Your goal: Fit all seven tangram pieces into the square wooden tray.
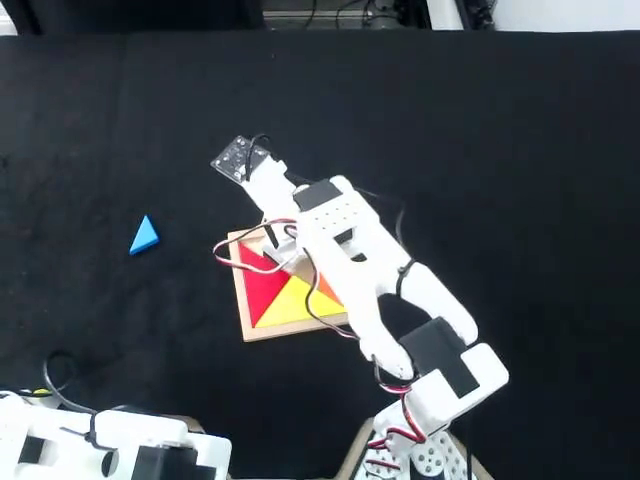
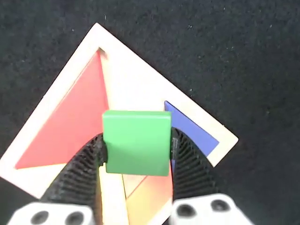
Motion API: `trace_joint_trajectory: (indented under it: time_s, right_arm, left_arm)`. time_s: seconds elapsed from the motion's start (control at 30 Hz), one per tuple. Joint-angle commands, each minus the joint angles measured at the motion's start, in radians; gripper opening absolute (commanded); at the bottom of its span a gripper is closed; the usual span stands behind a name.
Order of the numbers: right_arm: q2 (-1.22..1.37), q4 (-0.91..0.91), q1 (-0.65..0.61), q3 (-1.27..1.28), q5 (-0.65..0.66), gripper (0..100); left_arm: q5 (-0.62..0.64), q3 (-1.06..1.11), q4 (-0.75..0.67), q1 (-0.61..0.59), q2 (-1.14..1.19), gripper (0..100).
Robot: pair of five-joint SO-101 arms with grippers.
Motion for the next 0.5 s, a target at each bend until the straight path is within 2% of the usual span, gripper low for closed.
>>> trace_joint_trajectory:
  time_s: [0.0, 0.13, 0.47]
  right_arm:
    - [-0.053, -0.083, 0.012, 0.035, 0.009, 1.1]
    - [-0.053, -0.157, -0.015, 0.085, 0.017, 1.1]
    - [-0.047, -0.16, -0.011, 0.096, 0.051, 1.5]
  left_arm:
    - [-0.003, 0.007, -0.018, 0.01, 0.003, 27]
    - [-0.003, 0.007, -0.018, 0.01, 0.003, 27]
    - [-0.003, 0.007, -0.018, 0.01, 0.003, 27]
